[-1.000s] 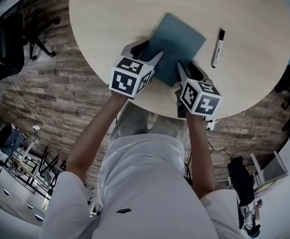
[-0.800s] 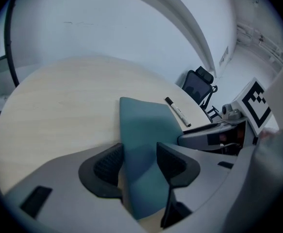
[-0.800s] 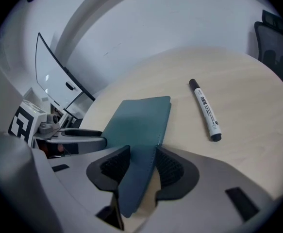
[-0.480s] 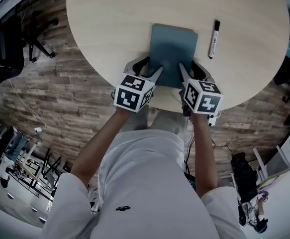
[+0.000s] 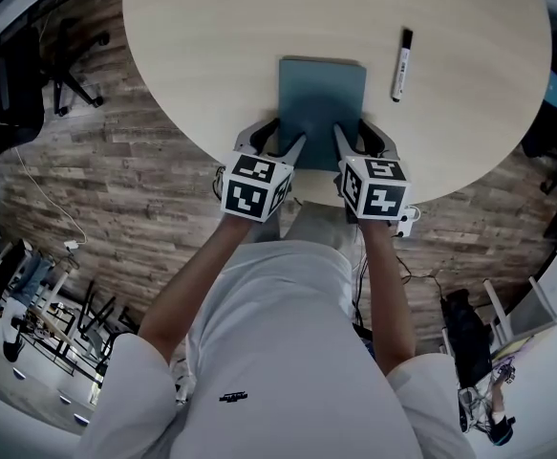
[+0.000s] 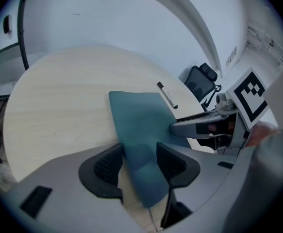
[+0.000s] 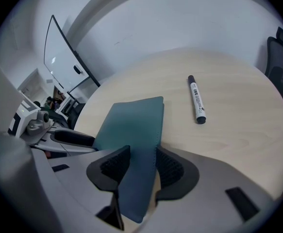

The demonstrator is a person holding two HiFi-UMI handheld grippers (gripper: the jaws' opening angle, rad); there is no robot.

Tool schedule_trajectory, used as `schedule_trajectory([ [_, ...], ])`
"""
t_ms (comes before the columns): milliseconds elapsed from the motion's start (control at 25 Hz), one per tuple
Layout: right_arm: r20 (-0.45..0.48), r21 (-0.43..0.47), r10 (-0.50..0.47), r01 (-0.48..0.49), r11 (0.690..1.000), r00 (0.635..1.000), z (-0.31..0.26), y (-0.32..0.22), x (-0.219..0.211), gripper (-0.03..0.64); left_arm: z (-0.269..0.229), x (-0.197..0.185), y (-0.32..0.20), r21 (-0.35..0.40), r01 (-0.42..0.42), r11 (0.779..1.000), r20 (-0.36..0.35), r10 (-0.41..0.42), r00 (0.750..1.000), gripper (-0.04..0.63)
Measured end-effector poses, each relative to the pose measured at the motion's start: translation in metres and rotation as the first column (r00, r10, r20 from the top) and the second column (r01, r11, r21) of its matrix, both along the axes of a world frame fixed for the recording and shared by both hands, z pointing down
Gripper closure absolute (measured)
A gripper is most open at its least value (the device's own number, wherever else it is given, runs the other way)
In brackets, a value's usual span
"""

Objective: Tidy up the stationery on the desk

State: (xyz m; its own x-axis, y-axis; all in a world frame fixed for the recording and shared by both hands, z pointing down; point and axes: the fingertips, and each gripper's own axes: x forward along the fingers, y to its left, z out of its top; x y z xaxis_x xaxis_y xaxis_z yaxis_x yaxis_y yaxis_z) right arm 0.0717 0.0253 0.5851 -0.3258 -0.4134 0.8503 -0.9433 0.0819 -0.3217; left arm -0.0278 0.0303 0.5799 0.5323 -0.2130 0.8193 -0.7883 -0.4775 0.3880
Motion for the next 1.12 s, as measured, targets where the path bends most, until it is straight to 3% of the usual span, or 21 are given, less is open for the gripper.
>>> schedule_trajectory([
  [440, -0.045, -0.012, 0.014, -0.015, 1.0, 0.999, 0.001, 0.003, 0.0, 0.434, 0.002, 0.0, -0.001, 0.029, 0.019, 0.999, 0.029, -0.02, 0.999, 0.383],
  [880, -0.081, 0.111, 0.114, -0.104, 0.988, 0.99, -0.033, -0.01, 0.029, 0.434, -0.038, 0.028, -0.014, 0.136, -0.017, 0.991, 0.004, 0.016, 1.0, 0.387],
  [1120, -0.146, 0.189, 0.194, -0.165, 0.968, 0.97, -0.044, -0.034, 0.068, 0.434, -0.061, 0.051, -0.032, 0.185, -0.005, 0.983, -0.046, 0.014, 0.999, 0.528],
])
